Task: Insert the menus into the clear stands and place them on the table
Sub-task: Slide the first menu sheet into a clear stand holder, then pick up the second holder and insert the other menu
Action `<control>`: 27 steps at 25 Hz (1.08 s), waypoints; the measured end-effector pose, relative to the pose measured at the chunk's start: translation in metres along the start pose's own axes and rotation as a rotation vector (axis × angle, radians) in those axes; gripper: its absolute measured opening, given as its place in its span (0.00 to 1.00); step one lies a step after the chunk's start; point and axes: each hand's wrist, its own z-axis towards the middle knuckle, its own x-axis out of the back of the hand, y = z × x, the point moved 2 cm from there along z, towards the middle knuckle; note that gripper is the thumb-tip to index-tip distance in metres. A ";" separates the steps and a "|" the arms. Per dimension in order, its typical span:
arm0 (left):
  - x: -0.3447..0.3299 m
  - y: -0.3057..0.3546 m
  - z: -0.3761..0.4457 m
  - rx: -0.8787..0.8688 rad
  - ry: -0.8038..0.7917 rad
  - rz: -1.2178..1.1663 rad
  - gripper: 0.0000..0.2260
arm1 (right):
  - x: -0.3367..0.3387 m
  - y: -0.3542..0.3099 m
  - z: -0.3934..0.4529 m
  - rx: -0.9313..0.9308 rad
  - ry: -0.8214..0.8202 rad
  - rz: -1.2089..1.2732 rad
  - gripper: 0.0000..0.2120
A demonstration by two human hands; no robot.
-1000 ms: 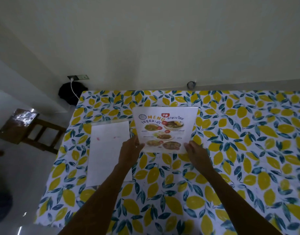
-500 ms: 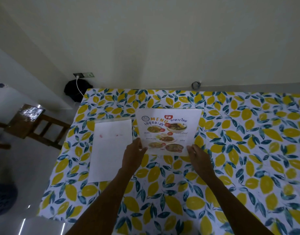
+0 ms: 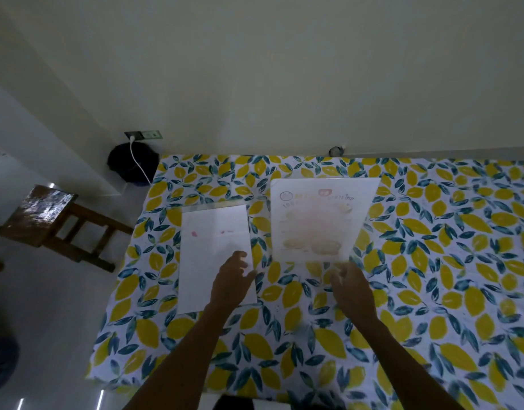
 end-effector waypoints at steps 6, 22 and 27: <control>0.061 -0.096 -0.002 0.096 0.042 0.090 0.16 | -0.089 -0.081 -0.040 -0.011 -0.125 0.011 0.15; 0.123 -0.161 -0.019 0.151 -0.028 0.118 0.18 | -0.126 -0.110 -0.088 0.083 -0.261 0.065 0.21; 0.155 -0.140 -0.062 -0.127 -0.070 0.133 0.19 | -0.080 -0.106 -0.125 0.337 -0.221 0.115 0.17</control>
